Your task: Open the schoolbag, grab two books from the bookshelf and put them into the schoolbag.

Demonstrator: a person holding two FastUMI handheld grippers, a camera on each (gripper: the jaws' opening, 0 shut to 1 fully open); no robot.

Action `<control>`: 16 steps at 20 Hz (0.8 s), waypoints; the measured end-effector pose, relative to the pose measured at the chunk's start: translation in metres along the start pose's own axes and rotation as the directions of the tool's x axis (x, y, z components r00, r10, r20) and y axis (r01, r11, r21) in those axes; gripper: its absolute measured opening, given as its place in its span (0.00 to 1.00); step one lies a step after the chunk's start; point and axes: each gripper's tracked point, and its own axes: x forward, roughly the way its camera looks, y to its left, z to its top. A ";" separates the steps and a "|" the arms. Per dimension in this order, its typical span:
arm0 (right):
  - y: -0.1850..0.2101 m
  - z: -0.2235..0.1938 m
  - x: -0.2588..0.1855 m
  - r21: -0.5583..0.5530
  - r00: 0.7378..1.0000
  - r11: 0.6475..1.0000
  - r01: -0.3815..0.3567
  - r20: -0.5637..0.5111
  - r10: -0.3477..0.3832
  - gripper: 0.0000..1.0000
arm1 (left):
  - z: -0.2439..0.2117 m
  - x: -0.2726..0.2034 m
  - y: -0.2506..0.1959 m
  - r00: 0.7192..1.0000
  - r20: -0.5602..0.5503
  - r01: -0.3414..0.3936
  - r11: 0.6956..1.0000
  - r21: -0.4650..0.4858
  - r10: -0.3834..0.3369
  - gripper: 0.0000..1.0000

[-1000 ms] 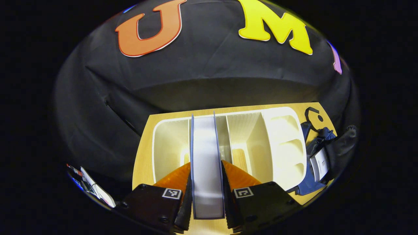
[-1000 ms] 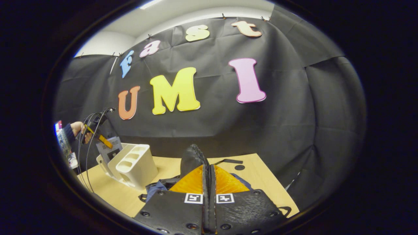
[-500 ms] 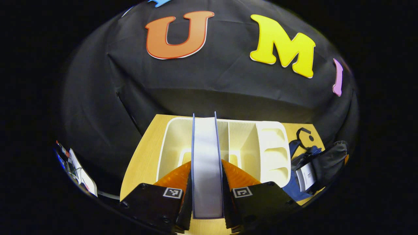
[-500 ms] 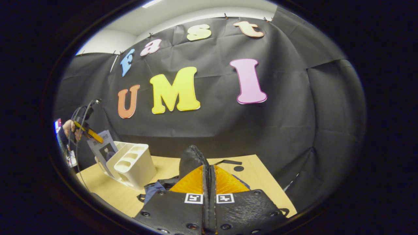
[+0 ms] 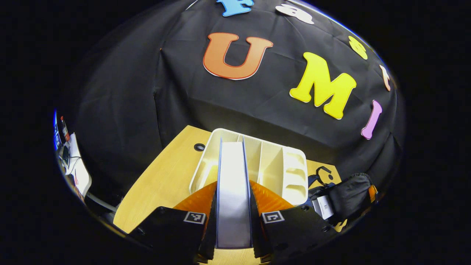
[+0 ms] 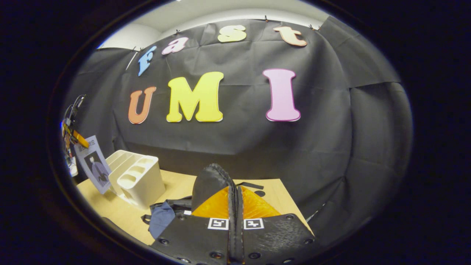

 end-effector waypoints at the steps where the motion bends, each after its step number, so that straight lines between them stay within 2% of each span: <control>1: 0.003 0.000 0.000 0.004 1.000 1.000 -0.003 -0.004 0.003 0.00 | -0.012 -0.007 0.005 1.000 -0.012 0.012 1.000 -0.028 -0.013 0.38; 2: 0.005 0.000 0.000 0.009 1.000 1.000 -0.006 -0.005 0.006 0.00 | -0.023 -0.012 0.010 0.999 -0.018 0.026 0.998 -0.056 -0.027 0.41; 5: 0.010 0.001 -0.003 0.021 1.000 1.000 -0.009 -0.005 0.009 0.00 | -0.057 -0.023 0.018 0.997 -0.033 0.065 0.987 -0.144 -0.071 0.41; 9: 0.018 -0.002 -0.004 0.055 1.000 0.998 -0.010 -0.010 0.011 0.00 | -0.098 -0.032 0.016 0.991 -0.048 0.111 0.971 -0.210 -0.124 0.41; 12: 0.026 -0.004 -0.004 0.061 1.000 0.998 -0.015 -0.022 0.016 0.00 | -0.119 -0.037 -0.007 0.978 -0.047 0.183 0.946 -0.266 -0.202 0.42; 16: 0.035 -0.002 -0.006 0.040 1.000 0.999 -0.022 -0.020 0.022 0.00 | -0.132 -0.035 -0.050 0.948 -0.013 0.297 0.893 -0.337 -0.319 0.42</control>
